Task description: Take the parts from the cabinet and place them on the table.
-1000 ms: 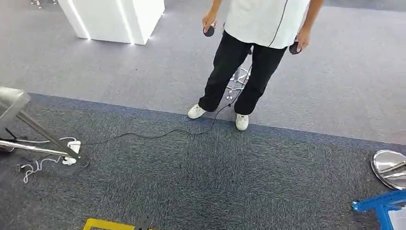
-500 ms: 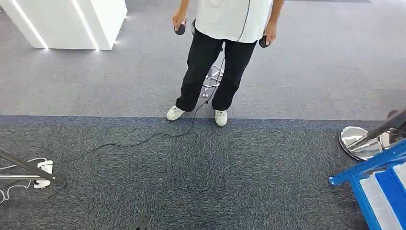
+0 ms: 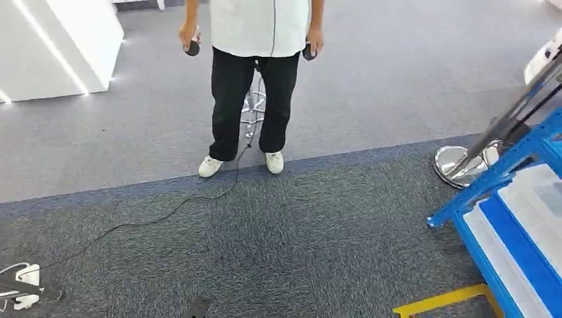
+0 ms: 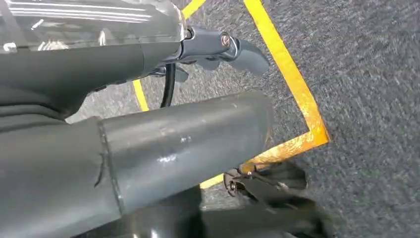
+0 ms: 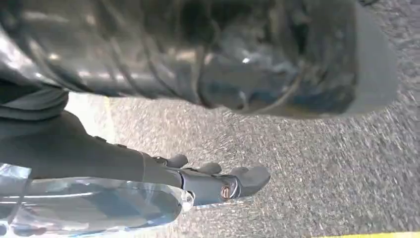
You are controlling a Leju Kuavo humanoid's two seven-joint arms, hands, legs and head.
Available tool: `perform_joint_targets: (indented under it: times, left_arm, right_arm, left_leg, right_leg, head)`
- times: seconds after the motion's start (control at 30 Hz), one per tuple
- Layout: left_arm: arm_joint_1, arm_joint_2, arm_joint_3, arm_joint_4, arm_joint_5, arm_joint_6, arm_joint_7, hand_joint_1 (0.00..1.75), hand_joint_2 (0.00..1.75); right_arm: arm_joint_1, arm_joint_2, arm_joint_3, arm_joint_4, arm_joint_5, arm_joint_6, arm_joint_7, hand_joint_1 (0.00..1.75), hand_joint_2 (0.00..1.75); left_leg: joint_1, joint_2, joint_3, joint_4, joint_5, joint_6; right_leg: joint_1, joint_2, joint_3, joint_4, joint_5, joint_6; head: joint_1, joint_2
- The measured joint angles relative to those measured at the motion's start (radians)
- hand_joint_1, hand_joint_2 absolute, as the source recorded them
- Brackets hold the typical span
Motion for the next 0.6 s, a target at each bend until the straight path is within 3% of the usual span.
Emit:
perform_joint_targets:
  times: [0.03, 0.1, 0.13, 0.17, 0.27, 0.3, 0.33, 0.37, 0.4, 0.43, 0.47, 0.5, 0.53, 0.57, 0.6]
  left_arm:
    - [0.000, 0.001, 0.000, 0.000, 0.000, 0.000, 0.000, 0.00, 0.00]
    - [-0.001, 0.001, 0.001, 0.000, 0.000, -0.007, 0.000, 0.00, 0.00]
    - [0.000, 0.001, 0.001, 0.000, 0.000, -0.009, 0.000, 0.00, 0.00]
    - [0.001, 0.001, 0.002, 0.000, 0.001, -0.009, 0.000, 0.00, 0.00]
    - [-0.002, 0.001, 0.003, 0.000, 0.002, -0.008, 0.002, 0.00, 0.00]
    - [-0.002, 0.000, 0.003, 0.000, 0.002, -0.008, 0.002, 0.00, 0.00]
    - [-0.003, 0.000, 0.004, 0.000, 0.002, -0.008, 0.002, 0.00, 0.00]
    - [-0.003, 0.000, 0.004, 0.000, 0.002, -0.008, 0.002, 0.00, 0.00]
    - [-0.002, 0.000, 0.005, 0.000, 0.002, -0.008, 0.002, 0.00, 0.00]
    - [0.001, 0.000, 0.005, 0.000, 0.002, -0.008, 0.002, 0.00, 0.00]
    - [0.003, 0.000, 0.006, 0.000, 0.002, -0.008, 0.002, 0.00, 0.00]
    - [0.004, 0.000, 0.008, 0.000, 0.002, -0.007, 0.002, 0.00, 0.00]
    - [0.004, 0.000, 0.009, 0.000, 0.002, -0.007, 0.002, 0.00, 0.00]
    - [0.003, 0.000, 0.009, 0.000, 0.002, -0.007, 0.002, 0.00, 0.00]
    - [0.003, -0.001, 0.010, 0.000, 0.002, -0.007, 0.002, 0.00, 0.00]
  right_arm:
    - [0.002, 0.000, 0.000, 0.000, 0.000, 0.000, 0.002, 0.00, 0.00]
    - [0.003, 0.001, -0.001, 0.000, 0.000, 0.000, 0.005, 0.00, 0.00]
    - [0.003, 0.001, -0.001, 0.000, 0.000, 0.000, 0.007, 0.00, 0.00]
    - [0.000, 0.002, -0.001, 0.000, 0.000, 0.000, 0.007, 0.00, 0.00]
    - [0.008, 0.002, -0.001, 0.000, 0.000, 0.000, 0.009, 0.00, 0.00]
    - [0.009, 0.002, -0.001, 0.000, 0.000, 0.000, 0.010, 0.00, 0.00]
    - [0.011, 0.002, -0.001, 0.000, 0.000, 0.000, 0.010, 0.00, 0.00]
    - [0.009, 0.003, -0.001, 0.000, 0.000, 0.000, 0.010, 0.00, 0.00]
    - [0.005, 0.003, -0.002, 0.000, 0.000, 0.000, 0.010, 0.00, 0.00]
    - [0.002, 0.002, -0.002, 0.000, 0.000, 0.000, 0.010, 0.00, 0.00]
    - [0.001, 0.002, -0.002, 0.000, 0.000, 0.000, 0.010, 0.00, 0.00]
    - [0.003, 0.002, -0.002, 0.000, 0.000, 0.000, 0.010, 0.00, 0.00]
    - [0.005, 0.002, -0.002, 0.000, 0.001, 0.000, 0.010, 0.00, 0.00]
    - [0.008, 0.002, -0.002, 0.000, 0.001, 0.000, 0.011, 0.00, 0.00]
    - [0.009, 0.001, -0.002, 0.000, 0.002, 0.000, 0.011, 0.00, 0.00]
  left_leg:
    - [0.002, -0.001, 0.009, -0.033, 0.036, -0.001]
    - [0.007, -0.015, 0.076, -0.192, 0.137, 0.000]
    - [0.011, -0.061, 0.104, -0.267, 0.160, 0.001]
    - [0.010, -0.092, 0.109, -0.280, 0.145, 0.000]
    - [0.003, -0.066, 0.112, -0.279, 0.149, 0.014]
    - [0.008, -0.055, 0.116, -0.293, 0.156, 0.024]
    - [0.011, -0.039, 0.120, -0.302, 0.162, 0.033]
    - [0.009, -0.029, 0.124, -0.310, 0.163, 0.040]
    - [0.007, -0.014, 0.125, -0.311, 0.163, 0.041]
    - [0.006, 0.003, 0.124, -0.311, 0.162, 0.041]
    - [0.005, 0.020, 0.125, -0.310, 0.159, 0.042]
    - [0.005, 0.033, 0.125, -0.310, 0.157, 0.042]
    - [0.005, 0.044, 0.127, -0.310, 0.155, 0.041]
    - [0.005, 0.055, 0.131, -0.310, 0.151, 0.039]
    - [0.005, 0.065, 0.136, -0.310, 0.148, 0.036]
  right_leg:
    - [-0.001, 0.016, 0.001, 0.003, -0.002, 0.002]
    - [-0.004, 0.044, 0.003, 0.016, -0.010, 0.009]
    - [-0.006, 0.056, -0.001, 0.025, -0.016, 0.014]
    - [-0.001, 0.065, -0.009, 0.035, -0.020, 0.020]
    - [-0.011, 0.094, -0.019, 0.027, -0.013, 0.041]
    - [-0.009, 0.105, -0.019, 0.026, -0.012, 0.049]
    - [-0.011, 0.067, -0.018, 0.037, -0.020, 0.049]
    - [-0.006, 0.007, -0.037, 0.074, -0.047, 0.054]
    - [-0.007, -0.018, -0.073, 0.144, -0.085, 0.060]
    - [-0.009, -0.028, -0.120, 0.232, -0.124, 0.065]
    - [-0.012, -0.031, -0.154, 0.297, -0.144, 0.068]
    - [-0.014, -0.033, -0.172, 0.326, -0.143, 0.070]
    - [-0.016, -0.035, -0.165, 0.310, -0.120, 0.072]
    - [-0.017, -0.040, -0.134, 0.247, -0.078, 0.073]
    - [-0.018, -0.050, -0.084, 0.152, -0.030, 0.071]
  head:
    - [0.000, 0.000]
    - [0.000, 0.000]
    - [0.000, 0.000]
    - [0.000, 0.000]
    - [0.000, 0.000]
    - [0.001, 0.000]
    - [0.001, 0.000]
    - [0.005, 0.000]
    - [0.005, 0.000]
    - [0.005, 0.000]
    - [0.005, 0.000]
    - [0.005, 0.000]
    - [0.005, 0.000]
    - [0.005, 0.000]
    - [0.005, 0.000]
